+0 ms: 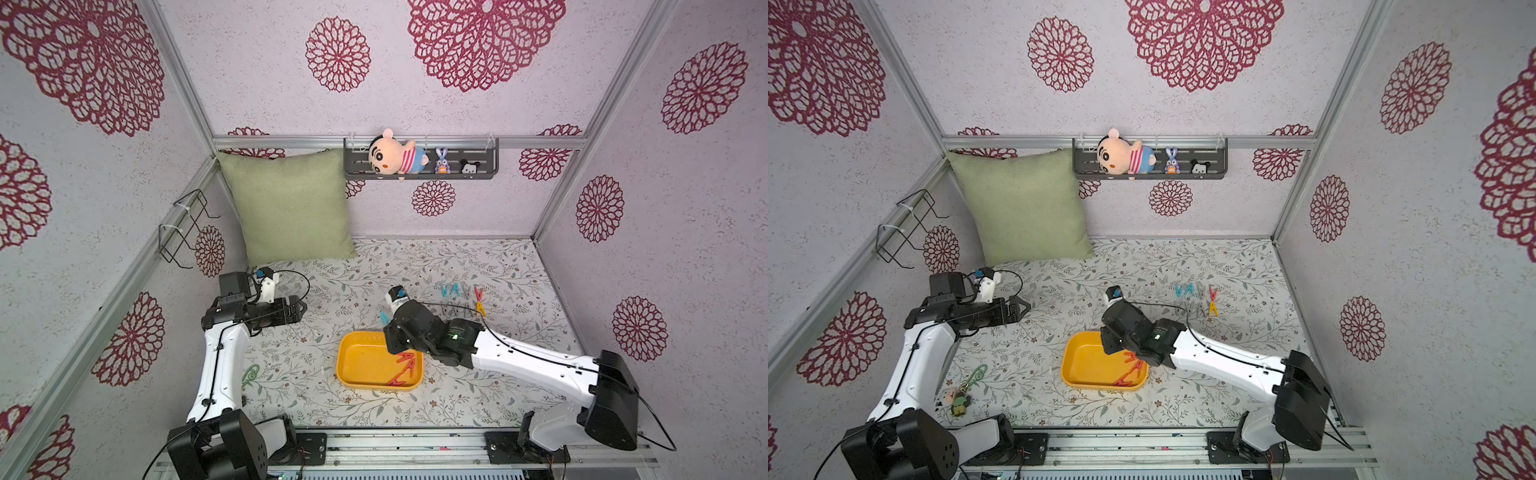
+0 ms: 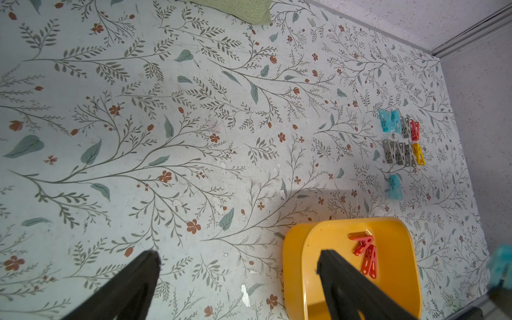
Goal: Take the clothespins out of the storage box
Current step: Place the clothespin at the center of the board.
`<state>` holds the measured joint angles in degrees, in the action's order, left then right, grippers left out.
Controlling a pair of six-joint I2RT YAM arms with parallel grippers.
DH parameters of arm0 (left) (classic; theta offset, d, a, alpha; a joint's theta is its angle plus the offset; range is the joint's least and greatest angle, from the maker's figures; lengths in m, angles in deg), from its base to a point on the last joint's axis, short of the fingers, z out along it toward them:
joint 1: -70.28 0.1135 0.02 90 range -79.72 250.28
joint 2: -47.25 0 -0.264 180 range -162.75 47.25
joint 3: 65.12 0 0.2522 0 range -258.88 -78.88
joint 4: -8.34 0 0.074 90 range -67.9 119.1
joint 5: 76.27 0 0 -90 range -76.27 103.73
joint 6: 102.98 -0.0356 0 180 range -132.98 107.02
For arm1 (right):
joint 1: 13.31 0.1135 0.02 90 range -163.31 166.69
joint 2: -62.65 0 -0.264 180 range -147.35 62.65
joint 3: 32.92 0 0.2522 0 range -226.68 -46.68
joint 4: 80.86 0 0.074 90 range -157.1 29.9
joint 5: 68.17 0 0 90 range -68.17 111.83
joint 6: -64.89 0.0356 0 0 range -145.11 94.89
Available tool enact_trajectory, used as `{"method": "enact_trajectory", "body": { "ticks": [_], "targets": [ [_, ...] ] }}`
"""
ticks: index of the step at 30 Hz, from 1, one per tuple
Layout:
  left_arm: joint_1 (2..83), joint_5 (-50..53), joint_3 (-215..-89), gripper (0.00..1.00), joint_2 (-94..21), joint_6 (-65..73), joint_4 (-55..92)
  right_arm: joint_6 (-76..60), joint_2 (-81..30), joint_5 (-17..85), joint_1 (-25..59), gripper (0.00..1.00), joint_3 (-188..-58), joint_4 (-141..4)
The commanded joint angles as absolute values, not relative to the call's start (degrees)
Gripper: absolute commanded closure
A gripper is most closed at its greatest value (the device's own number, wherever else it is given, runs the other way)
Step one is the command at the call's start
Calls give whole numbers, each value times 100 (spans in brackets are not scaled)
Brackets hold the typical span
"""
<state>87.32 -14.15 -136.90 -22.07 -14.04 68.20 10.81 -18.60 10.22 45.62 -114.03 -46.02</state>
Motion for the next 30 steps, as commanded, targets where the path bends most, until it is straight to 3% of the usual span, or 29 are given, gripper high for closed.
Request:
{"method": "enact_trajectory", "body": {
  "ticks": [1,13,30],
  "targets": [
    [8786,-1519,-13645,3,-2086,-1491,6730,1451,-1471,803,3928,100,-11167,-3939],
    [8787,-1519,-13644,3,-2076,-1485,6753,1214,-1705,1710,1708,100,-10095,-3509],
    [8786,-1510,-13636,3,-2065,-1490,6744,539,-2911,2282,1064,100,-9887,-4190]
  ]
}}
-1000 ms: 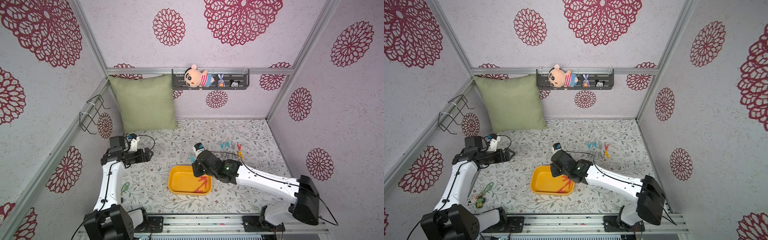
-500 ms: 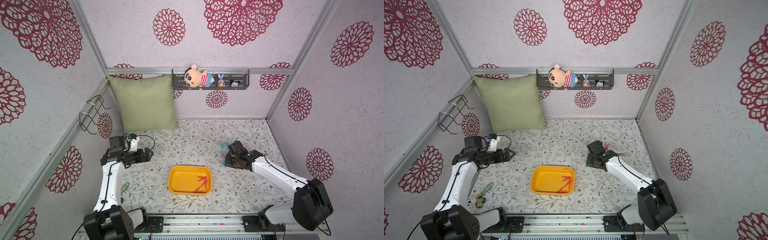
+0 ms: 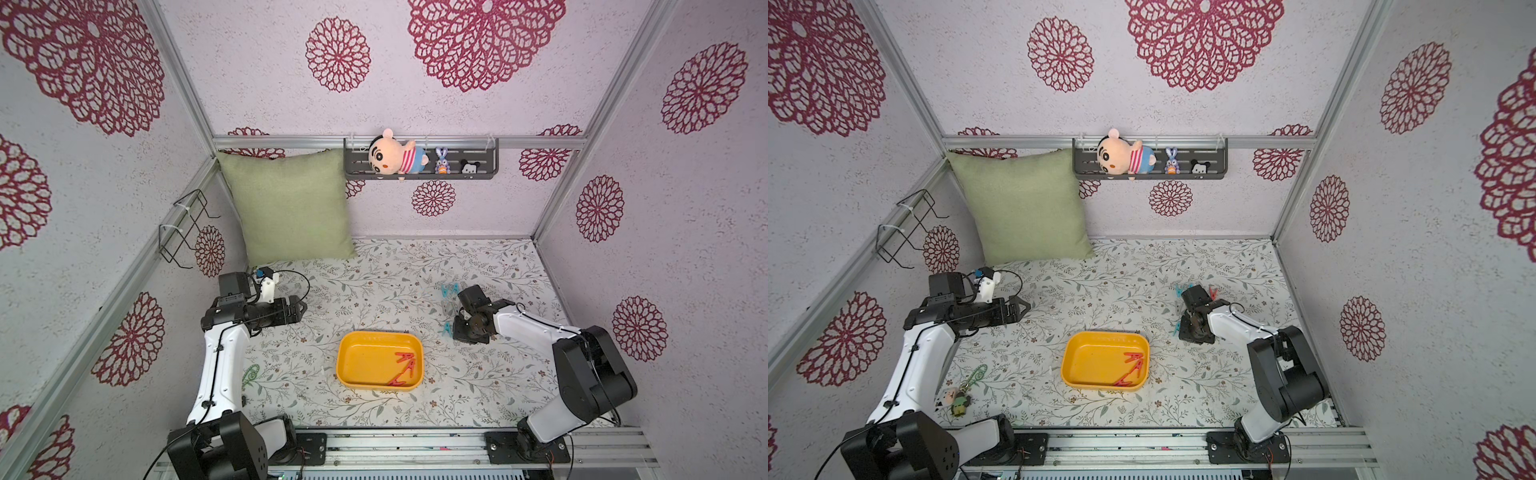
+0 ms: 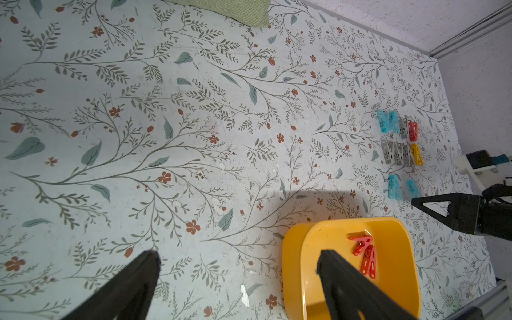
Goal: Take the clothespins out of the storage box
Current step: Place the clothespin at the center of the board.
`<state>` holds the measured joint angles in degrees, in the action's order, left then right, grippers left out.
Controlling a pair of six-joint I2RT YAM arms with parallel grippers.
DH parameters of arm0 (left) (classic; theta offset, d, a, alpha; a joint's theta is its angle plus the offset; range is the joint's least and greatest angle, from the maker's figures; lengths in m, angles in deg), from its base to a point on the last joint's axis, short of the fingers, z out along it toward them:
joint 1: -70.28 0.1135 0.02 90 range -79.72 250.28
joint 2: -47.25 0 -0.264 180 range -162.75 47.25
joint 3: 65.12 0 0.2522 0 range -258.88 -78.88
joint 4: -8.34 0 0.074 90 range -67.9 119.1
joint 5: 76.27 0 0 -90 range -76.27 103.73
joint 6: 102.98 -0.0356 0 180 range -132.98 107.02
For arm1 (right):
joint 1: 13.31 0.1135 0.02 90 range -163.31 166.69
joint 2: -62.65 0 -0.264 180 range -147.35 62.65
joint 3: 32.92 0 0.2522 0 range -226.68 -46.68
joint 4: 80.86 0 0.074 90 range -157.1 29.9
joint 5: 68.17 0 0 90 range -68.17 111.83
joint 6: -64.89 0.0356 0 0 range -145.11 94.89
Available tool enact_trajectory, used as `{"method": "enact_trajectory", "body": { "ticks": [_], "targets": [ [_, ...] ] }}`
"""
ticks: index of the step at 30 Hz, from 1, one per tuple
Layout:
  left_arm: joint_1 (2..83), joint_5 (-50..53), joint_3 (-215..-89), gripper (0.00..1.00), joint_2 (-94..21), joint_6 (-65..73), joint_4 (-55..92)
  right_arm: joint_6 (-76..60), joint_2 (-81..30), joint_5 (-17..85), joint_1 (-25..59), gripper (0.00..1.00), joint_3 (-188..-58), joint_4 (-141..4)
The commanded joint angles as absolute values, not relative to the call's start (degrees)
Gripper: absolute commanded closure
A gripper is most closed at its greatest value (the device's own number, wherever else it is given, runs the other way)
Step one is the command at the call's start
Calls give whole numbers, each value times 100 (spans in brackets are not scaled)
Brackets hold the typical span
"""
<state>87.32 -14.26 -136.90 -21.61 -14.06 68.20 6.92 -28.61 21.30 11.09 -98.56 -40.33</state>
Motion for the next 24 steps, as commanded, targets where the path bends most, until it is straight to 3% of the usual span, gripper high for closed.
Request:
{"method": "enact_trajectory", "body": {
  "ticks": [1,24],
  "targets": [
    [8786,-1510,-13636,3,-2068,-1491,6749,551,-2958,2296,1059,100,-9893,-4228],
    [8797,-1509,-13644,3,-2053,-1491,6756,610,-3347,2340,1052,99,-10089,-4302]
  ]
}}
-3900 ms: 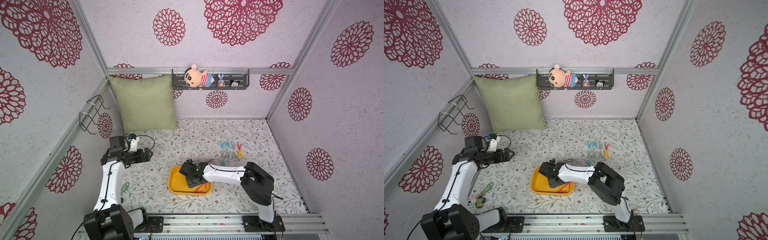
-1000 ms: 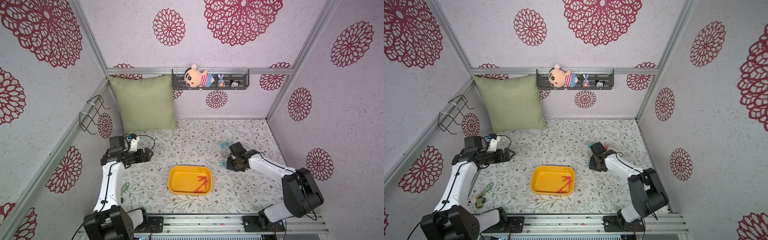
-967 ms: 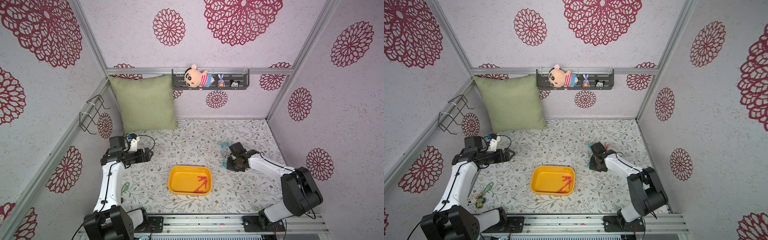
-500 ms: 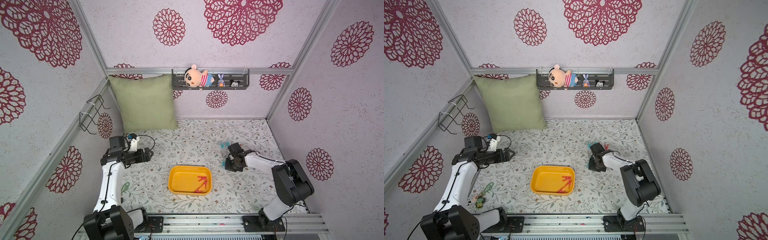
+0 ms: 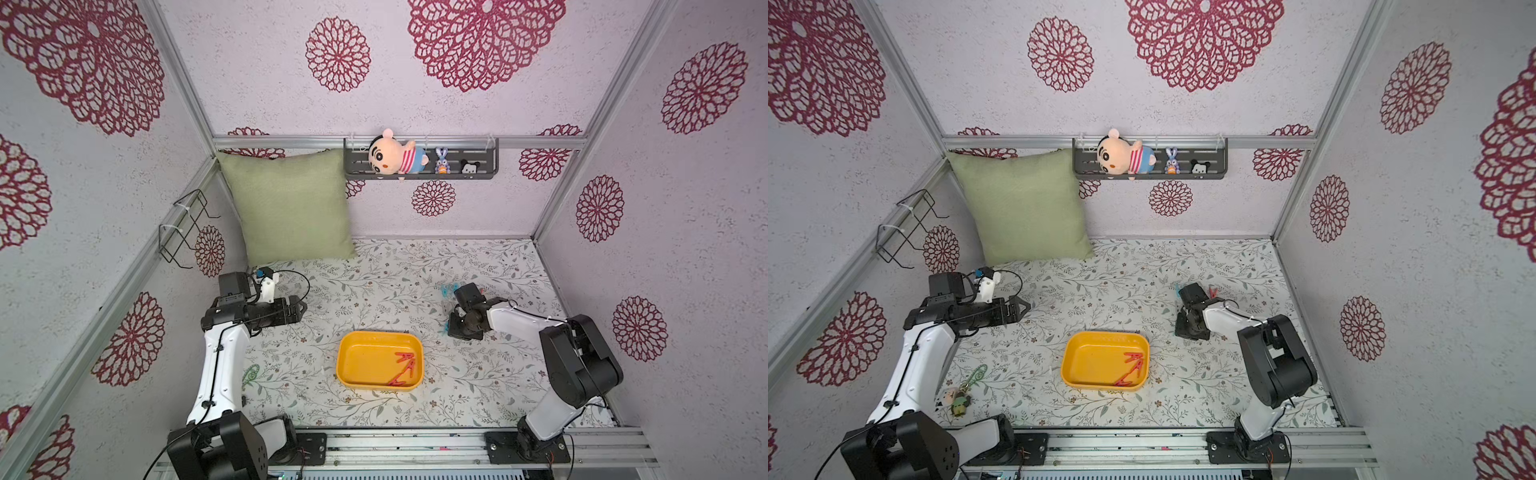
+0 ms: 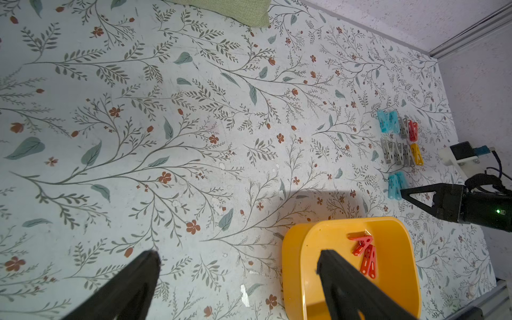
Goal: Take the clothespins out of the storage box
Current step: Place the clothespin at the center of the board.
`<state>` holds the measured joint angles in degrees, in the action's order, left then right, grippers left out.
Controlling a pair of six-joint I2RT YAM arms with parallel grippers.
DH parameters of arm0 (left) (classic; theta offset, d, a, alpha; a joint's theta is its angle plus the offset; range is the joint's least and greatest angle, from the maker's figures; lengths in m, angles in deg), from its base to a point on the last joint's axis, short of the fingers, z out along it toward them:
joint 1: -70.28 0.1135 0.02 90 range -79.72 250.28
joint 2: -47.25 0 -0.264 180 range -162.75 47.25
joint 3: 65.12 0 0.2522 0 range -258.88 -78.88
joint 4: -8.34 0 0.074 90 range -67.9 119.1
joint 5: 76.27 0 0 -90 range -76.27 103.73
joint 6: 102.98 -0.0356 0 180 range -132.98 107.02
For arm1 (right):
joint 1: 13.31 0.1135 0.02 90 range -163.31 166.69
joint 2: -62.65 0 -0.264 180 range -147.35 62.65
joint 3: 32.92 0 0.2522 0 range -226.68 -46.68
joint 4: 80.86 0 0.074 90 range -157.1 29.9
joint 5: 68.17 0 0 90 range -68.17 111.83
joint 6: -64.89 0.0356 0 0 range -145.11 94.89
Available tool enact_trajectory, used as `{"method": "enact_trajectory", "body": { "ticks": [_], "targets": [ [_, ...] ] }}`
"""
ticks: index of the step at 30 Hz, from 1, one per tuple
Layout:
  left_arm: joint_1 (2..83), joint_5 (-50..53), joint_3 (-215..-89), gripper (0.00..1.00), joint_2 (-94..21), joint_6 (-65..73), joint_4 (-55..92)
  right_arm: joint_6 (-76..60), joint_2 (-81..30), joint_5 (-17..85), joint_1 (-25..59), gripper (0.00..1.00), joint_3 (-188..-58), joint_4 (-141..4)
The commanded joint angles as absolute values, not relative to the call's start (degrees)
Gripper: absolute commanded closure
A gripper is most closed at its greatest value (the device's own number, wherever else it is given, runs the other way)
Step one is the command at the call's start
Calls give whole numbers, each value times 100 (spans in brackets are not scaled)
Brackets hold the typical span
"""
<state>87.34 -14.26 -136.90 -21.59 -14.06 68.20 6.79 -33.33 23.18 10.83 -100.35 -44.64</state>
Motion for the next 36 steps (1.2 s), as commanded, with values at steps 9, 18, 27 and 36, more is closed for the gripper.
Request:
{"method": "enact_trajectory", "body": {
  "ticks": [9,18,27,36],
  "targets": [
    [8795,-1510,-13636,3,-2047,-1496,6754,637,-3274,2273,1048,85,-10106,-4224],
    [8803,-1519,-13612,3,-2080,-1505,6733,631,-2786,2214,1059,70,-10196,-4074],
    [8843,-1534,-13557,3,-2216,-1557,6718,570,-1995,2356,1059,51,-10200,-3972],
    [9199,-1660,-13524,3,-2474,-1732,6823,417,-1232,2745,1077,40,-10085,-4107]
  ]
}}
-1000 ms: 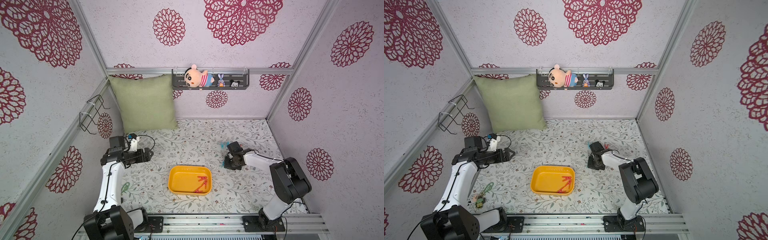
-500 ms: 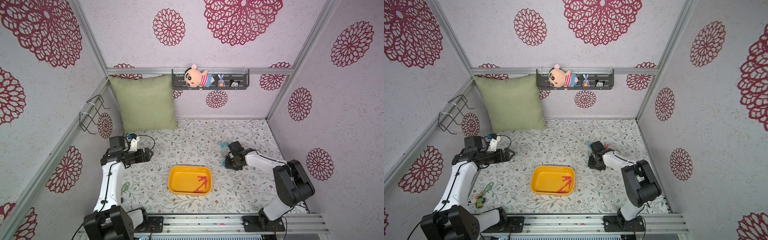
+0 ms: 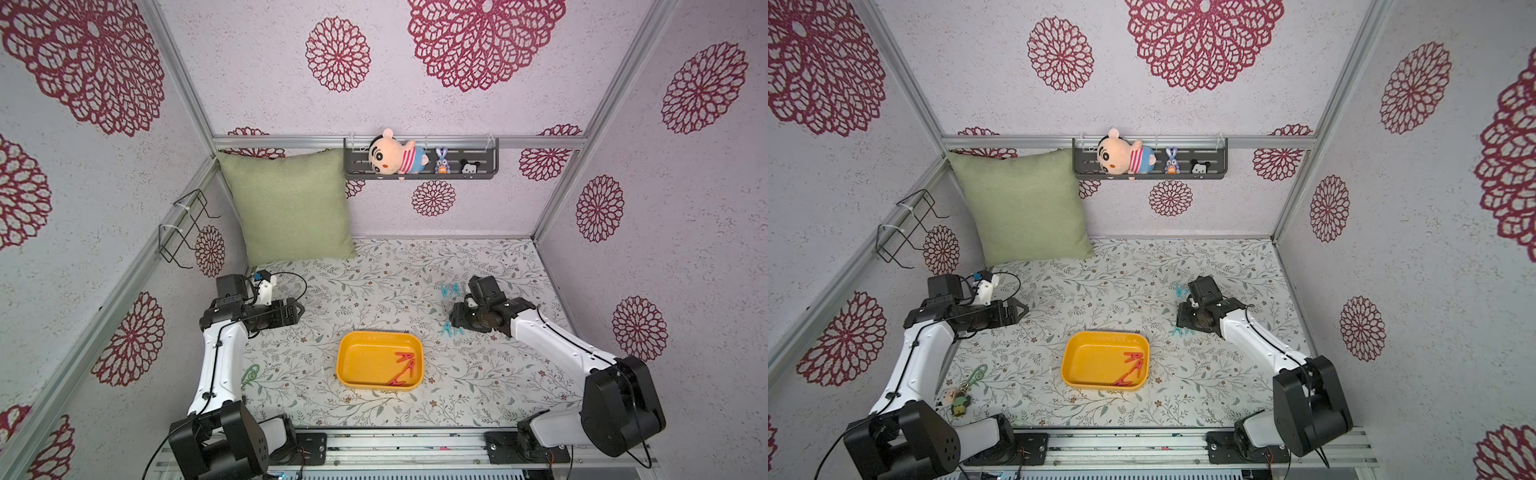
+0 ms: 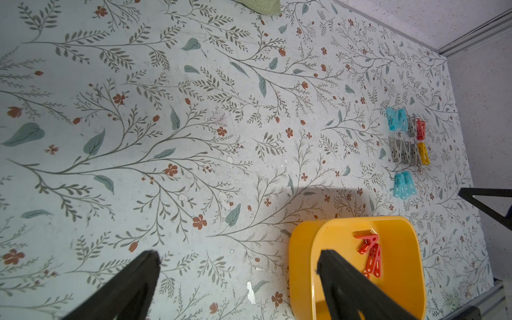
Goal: Take the clothespins out of the storage box
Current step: Place the clothespin at the center of the board, then pick up the clothespin from the storage box.
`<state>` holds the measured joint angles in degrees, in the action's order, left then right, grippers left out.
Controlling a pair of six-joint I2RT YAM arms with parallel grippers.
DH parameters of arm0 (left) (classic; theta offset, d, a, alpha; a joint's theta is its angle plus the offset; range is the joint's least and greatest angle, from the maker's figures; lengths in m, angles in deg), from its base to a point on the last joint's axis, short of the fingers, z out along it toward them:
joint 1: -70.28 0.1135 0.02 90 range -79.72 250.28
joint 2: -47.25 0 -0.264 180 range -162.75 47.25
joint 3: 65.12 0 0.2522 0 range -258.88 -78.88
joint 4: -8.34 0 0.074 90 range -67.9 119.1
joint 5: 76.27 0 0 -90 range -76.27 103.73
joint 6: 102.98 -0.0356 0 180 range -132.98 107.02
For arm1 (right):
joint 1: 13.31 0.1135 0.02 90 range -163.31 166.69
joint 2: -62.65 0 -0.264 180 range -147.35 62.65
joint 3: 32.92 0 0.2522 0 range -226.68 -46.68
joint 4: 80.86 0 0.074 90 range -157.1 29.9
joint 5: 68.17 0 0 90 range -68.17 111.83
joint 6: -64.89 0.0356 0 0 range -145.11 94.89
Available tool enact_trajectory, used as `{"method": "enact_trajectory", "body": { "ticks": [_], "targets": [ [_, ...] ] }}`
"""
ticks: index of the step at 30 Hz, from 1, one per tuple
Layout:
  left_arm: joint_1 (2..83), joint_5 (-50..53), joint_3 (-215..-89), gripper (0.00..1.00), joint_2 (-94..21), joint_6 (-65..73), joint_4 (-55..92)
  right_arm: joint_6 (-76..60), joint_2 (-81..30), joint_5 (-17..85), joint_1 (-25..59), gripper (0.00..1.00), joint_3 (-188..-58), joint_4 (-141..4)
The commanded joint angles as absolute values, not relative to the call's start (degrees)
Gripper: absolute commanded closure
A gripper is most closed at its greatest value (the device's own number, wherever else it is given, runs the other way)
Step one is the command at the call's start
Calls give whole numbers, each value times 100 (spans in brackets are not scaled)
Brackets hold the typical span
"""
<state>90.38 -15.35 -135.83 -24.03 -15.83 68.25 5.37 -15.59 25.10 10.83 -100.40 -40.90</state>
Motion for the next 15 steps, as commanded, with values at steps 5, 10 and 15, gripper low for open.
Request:
{"method": "enact_trajectory", "body": {
  "ticks": [5,10,15],
  "targets": [
    [9757,-1793,-13481,3,-2495,-1807,6862,356,-789,3105,1093,37,-9906,-4358],
    [10381,-2222,-13476,3,-2616,-1942,6971,280,-463,3300,1213,36,-9771,-4398],
    [10538,-2058,-13469,3,-2697,-2051,7060,215,-163,3482,1328,36,-9513,-4598]
  ]
}}
